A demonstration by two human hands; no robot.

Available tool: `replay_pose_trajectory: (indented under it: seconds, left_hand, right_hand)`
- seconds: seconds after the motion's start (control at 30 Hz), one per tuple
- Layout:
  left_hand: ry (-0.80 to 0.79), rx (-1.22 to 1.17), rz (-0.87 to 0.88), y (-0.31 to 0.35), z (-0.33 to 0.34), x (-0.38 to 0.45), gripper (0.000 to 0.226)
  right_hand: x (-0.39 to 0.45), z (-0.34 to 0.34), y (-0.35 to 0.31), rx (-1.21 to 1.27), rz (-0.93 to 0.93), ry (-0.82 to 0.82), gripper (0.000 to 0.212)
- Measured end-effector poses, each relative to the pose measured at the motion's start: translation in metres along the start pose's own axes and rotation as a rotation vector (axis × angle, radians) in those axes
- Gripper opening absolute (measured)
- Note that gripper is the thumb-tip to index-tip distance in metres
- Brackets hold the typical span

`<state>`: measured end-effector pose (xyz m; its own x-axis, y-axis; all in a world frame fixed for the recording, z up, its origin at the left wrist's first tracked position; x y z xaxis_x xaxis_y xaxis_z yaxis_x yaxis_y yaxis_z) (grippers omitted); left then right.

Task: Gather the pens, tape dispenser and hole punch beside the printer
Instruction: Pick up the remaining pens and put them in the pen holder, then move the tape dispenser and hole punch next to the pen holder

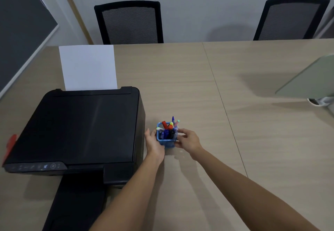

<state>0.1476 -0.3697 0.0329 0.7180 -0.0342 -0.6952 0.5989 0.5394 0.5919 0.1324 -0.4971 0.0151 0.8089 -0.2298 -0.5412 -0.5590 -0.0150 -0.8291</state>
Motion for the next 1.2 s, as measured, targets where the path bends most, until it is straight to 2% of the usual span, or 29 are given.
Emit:
replay_pose_trajectory:
  seconds: [0.2, 0.37, 0.47, 0.6, 0.7, 0.83, 0.93, 1.03, 1.2]
  left_hand:
    - [0.012, 0.044, 0.01, 0.013, 0.017, 0.017, 0.066]
    - [-0.022, 0.053, -0.009, 0.019, 0.024, 0.025, 0.055]
    - [-0.012, 0.095, -0.007, 0.019, 0.023, 0.029, 0.057]
    - [0.039, 0.075, 0.004, 0.02, 0.022, 0.024, 0.054]
    - [0.018, 0.124, -0.01, 0.031, 0.028, 0.007, 0.048]
    - [0.017, 0.245, 0.102, 0.07, 0.058, -0.075, 0.038]
    - [-0.006, 0.289, 0.205, 0.091, 0.047, -0.048, 0.034]
    - [-0.097, 0.261, 0.313, 0.123, 0.036, -0.063, 0.049]
    - [-0.185, 0.198, 0.379, 0.194, -0.027, -0.108, 0.046]
  right_hand:
    - [0.026, 0.001, -0.013, -0.048, 0.01, 0.048, 0.034]
    - [0.032, 0.001, -0.023, -0.081, 0.015, 0.056, 0.033]
    - [0.031, 0.0, -0.024, -0.097, 0.015, 0.062, 0.033]
    - [0.029, -0.003, -0.024, -0.162, 0.008, 0.076, 0.035]
    - [0.027, -0.01, -0.035, -0.249, -0.046, 0.132, 0.035]
    - [0.01, -0.017, -0.07, -0.356, -0.142, 0.254, 0.033]
    - [-0.01, -0.013, -0.101, -0.368, -0.2, 0.319, 0.032]
    - [-0.019, 0.001, -0.13, -0.374, -0.249, 0.315, 0.032]
    - [-0.031, 0.077, -0.166, -0.411, -0.334, 0.237, 0.028]
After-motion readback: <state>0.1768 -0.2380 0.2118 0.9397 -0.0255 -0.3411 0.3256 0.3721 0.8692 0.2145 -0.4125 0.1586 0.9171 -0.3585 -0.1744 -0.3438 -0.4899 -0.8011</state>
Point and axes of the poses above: each hand's wrist, its own x-axis towards the middle knuckle, its own z-axis out of the palm, y = z × x, the point moved 2 cm from there along x, towards the middle knuckle, and after that the axes turned 1 degree about -x, right-handed, at the moved point
